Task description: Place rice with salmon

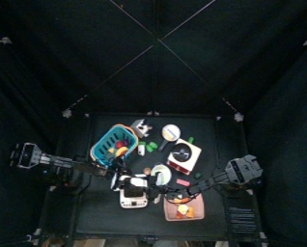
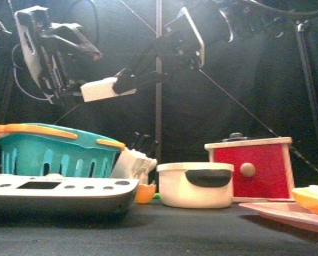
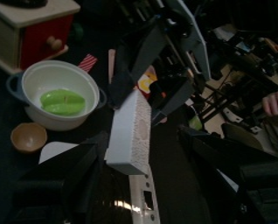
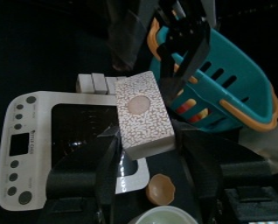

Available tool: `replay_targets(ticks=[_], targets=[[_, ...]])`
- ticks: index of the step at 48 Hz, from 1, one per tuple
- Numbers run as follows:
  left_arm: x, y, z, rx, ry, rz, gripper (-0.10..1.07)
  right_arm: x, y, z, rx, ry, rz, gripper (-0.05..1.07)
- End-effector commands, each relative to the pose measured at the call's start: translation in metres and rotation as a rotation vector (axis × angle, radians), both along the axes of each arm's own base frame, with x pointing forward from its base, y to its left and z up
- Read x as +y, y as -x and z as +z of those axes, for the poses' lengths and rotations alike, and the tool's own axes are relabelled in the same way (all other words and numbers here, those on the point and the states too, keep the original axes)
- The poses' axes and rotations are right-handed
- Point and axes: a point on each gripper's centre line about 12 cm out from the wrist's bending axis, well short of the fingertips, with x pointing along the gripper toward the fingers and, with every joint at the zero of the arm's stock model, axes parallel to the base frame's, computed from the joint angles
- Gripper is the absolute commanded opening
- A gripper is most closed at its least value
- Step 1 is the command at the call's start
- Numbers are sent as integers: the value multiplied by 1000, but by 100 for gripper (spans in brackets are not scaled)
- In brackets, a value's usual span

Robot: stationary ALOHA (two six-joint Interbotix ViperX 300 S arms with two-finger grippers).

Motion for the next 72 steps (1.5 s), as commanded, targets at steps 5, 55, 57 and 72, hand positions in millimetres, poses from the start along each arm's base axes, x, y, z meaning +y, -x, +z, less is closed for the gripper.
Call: replay_targets(ticks=[5, 55, 57, 72], targets=[[-1, 2, 18, -80, -48, -18, 97, -11, 13, 36, -76, -116, -126, 57], [-2, 17, 11, -76, -86, -27, 97, 13, 110, 38, -176, -270, -703, 57], [-2, 17, 11, -78, -86, -27, 97, 14, 109, 36, -174, -276, -689, 57], [-1, 20, 6, -61, -86, -25, 97, 6, 93, 14, -102, -387, -621, 57]])
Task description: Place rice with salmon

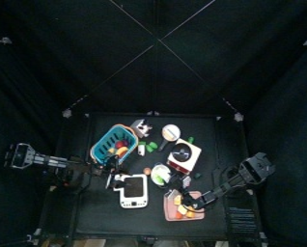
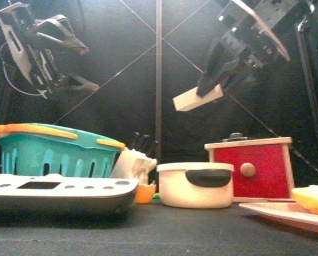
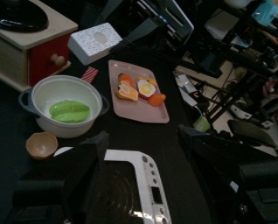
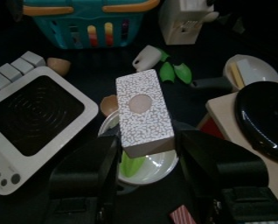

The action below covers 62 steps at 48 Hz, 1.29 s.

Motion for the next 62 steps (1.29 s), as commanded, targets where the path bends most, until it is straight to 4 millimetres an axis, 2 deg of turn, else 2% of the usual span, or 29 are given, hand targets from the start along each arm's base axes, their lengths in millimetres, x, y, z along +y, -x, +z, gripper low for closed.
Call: replay_targets(ticks=[1, 4, 16, 25, 36, 46, 54, 62], targets=[[0, -1, 3, -12, 1, 1, 97, -1, 0, 5, -18, -22, 14, 57], [0, 0, 2, -9, 1, 0, 97, -2, 4, 3, -11, -22, 13, 57], [0, -1, 2, -9, -1, 0, 97, 25, 37, -4, 21, -78, 155, 57], [0, -1, 3, -11, -2, -1, 97, 33, 63, -12, 65, -130, 194, 57], [0, -1, 1, -6, -3, -2, 97, 39, 81, -37, 133, -271, 314, 57], [0, -1, 1, -5, -3, -2, 97, 24, 79, -58, 172, -343, 322, 57], [0, 0, 0, -3, -3, -2, 97, 12, 82, -66, 190, -350, 294, 57], [0, 0, 0, -2, -3, -2, 97, 9, 89, -75, 215, -368, 281, 57]])
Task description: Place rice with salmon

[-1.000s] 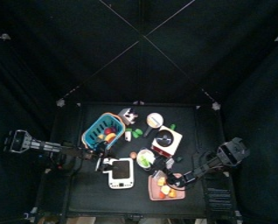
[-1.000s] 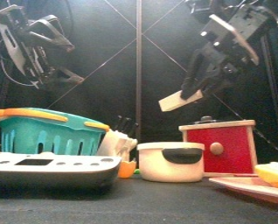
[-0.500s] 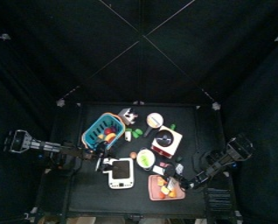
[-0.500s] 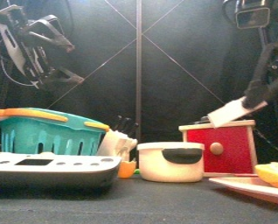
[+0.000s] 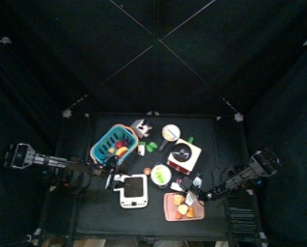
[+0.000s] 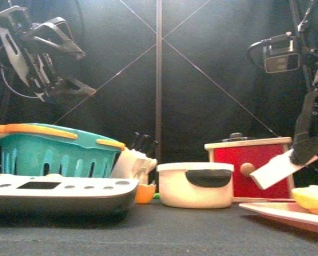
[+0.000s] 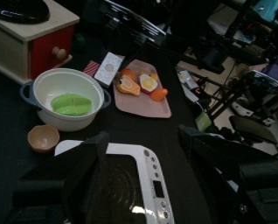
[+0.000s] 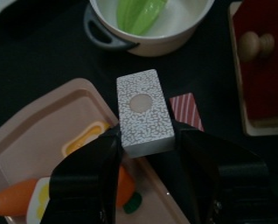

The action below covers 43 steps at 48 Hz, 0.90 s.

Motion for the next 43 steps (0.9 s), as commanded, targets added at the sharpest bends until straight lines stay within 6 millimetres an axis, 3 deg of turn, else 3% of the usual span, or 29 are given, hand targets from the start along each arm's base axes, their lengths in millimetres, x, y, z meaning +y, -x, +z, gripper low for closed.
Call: replay_targets(ticks=[1, 25, 43], targets=[[0, -3, 5, -14, -2, -2, 97, -1, 1, 3, -7, -21, -11, 57], [0, -3, 4, -14, -2, -2, 97, -5, 3, -15, 46, -123, -42, 59], [0, -3, 4, -14, -2, -2, 97, -12, 4, -21, 69, -137, -79, 74]])
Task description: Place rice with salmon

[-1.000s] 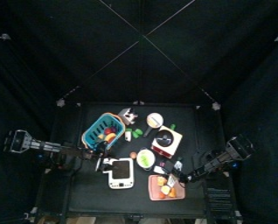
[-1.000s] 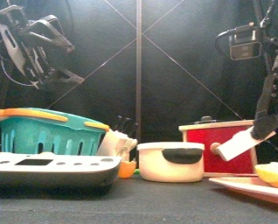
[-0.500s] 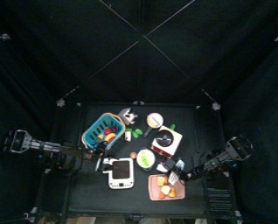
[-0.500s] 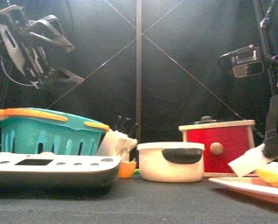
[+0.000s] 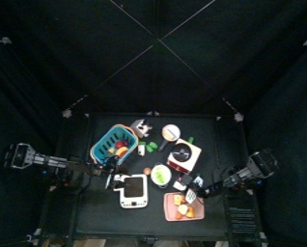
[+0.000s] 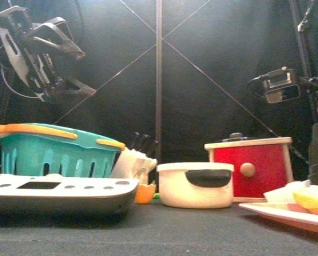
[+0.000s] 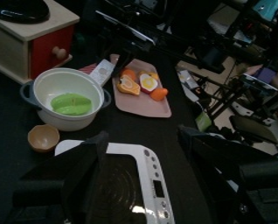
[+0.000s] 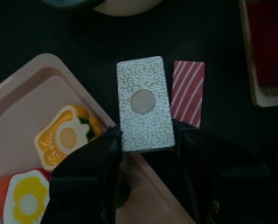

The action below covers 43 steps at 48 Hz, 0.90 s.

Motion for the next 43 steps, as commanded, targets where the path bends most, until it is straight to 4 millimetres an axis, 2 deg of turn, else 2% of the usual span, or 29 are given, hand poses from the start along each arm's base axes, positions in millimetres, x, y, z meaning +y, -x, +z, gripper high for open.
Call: replay_targets(ticks=[1, 21, 43], targets=[[0, -3, 5, -17, -2, -1, 97, -1, -3, 6, -20, -12, -10, 75], [0, -2, 4, -15, -2, -1, 97, 1, -9, 12, -44, -25, -12, 101], [0, -2, 4, -15, -1, 0, 97, -6, -7, 26, -79, -1, -42, 101]])
